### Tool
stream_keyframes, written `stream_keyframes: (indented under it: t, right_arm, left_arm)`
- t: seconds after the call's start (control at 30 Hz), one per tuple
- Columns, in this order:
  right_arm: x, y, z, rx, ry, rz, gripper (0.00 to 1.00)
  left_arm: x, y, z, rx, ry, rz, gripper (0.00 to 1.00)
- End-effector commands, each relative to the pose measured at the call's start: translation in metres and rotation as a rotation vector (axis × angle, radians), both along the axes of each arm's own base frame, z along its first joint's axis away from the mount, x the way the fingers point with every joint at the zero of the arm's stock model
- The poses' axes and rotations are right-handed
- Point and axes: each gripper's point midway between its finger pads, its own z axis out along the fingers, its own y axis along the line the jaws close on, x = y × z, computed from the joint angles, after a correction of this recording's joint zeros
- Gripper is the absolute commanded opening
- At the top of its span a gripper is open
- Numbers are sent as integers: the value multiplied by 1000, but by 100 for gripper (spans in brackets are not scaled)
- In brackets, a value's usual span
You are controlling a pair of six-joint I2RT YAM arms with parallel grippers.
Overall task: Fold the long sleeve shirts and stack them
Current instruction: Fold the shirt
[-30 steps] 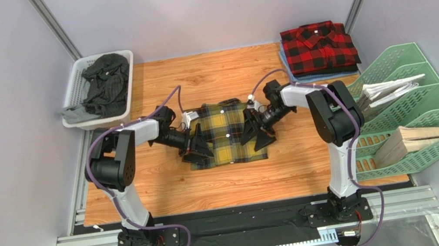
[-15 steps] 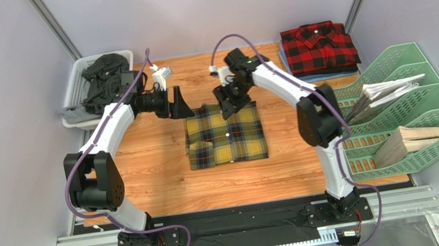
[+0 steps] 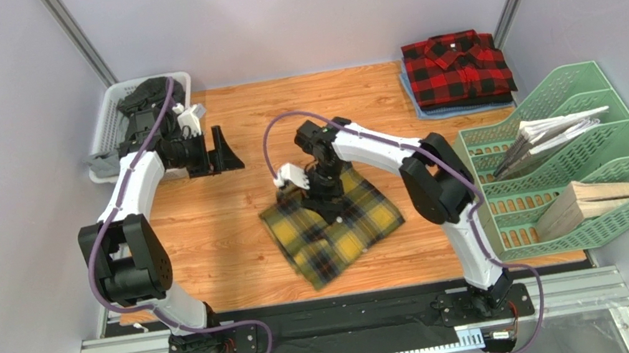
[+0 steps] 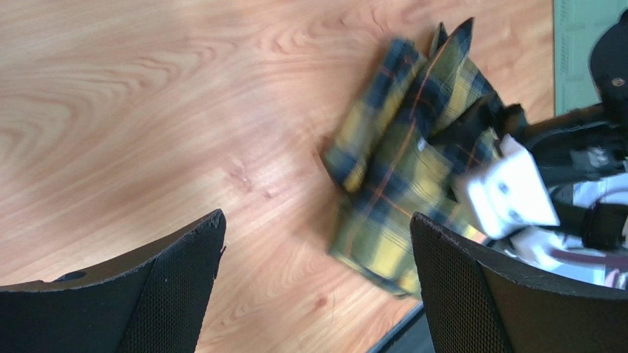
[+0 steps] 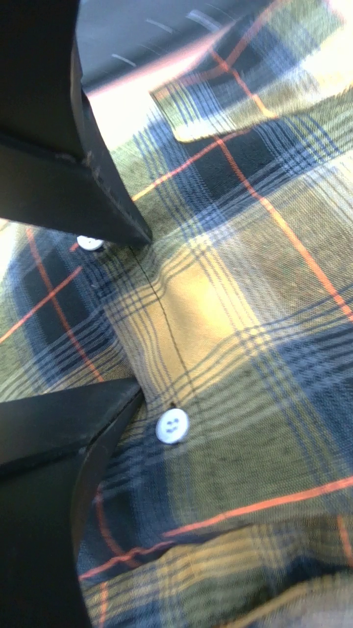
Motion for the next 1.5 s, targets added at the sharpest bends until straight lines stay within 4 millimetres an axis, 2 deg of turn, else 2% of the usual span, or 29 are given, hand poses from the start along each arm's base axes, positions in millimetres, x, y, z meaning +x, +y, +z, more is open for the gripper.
stream_keyframes:
  t: [0.0, 0.03, 0.07, 0.1, 0.13, 0.2, 0.33, 0.4, 0.47, 0.6, 0.67, 0.77, 1.0, 1.2, 1.33, 1.47]
  right_arm:
    - [-38, -16, 63, 253, -35, 272, 77]
    - [-29, -16, 74, 285, -61, 236, 79]
    - [-26, -17, 84, 296, -71, 193, 81]
    - [-24, -18, 99, 305, -76, 125, 81]
    - [-23, -23, 103, 305, -65, 77, 81]
    - [-28, -35, 107, 269, -60, 11, 81]
    - [-59, -67, 77, 114, 57, -147, 78]
    - [-66, -74, 72, 82, 69, -186, 77]
    - [-72, -81, 61, 38, 96, -246, 77]
    - [-71, -87, 31, -38, 129, -310, 76]
    - [-71, -93, 16, -85, 131, -321, 75]
    - [-70, -95, 6, -100, 128, -314, 75]
    - [-65, -91, 5, -89, 122, -313, 75]
    - [-60, -87, 4, -86, 123, -315, 75]
    - [-58, -83, 2, -81, 130, -329, 75]
    - [-54, -81, 0, -76, 127, -346, 75]
  left_arm:
    - [-15, -24, -6, -32, 27, -155, 99]
    - [-16, -36, -5, -58, 15, -215, 99]
    - [-21, -48, -16, -67, 63, -255, 99]
    - [-21, -57, -17, -80, 66, -287, 99]
    - [-26, -73, -27, -102, 94, -352, 99]
    - [-39, -94, -33, -127, 140, -432, 98]
    - [-51, -123, -60, -193, 237, -517, 96]
    - [-58, -132, -69, -206, 285, -537, 96]
    - [-67, -138, -82, -211, 342, -552, 96]
    - [-87, -150, -104, -171, 419, -607, 93]
    - [-92, -153, -111, -166, 447, -613, 91]
    - [-95, -158, -122, -168, 495, -606, 89]
    - [-94, -169, -137, -192, 568, -585, 83]
    - [-86, -179, -134, -216, 543, -585, 77]
    - [-93, -189, -130, -235, 550, -614, 73]
    - [-112, -200, -131, -268, 584, -660, 71]
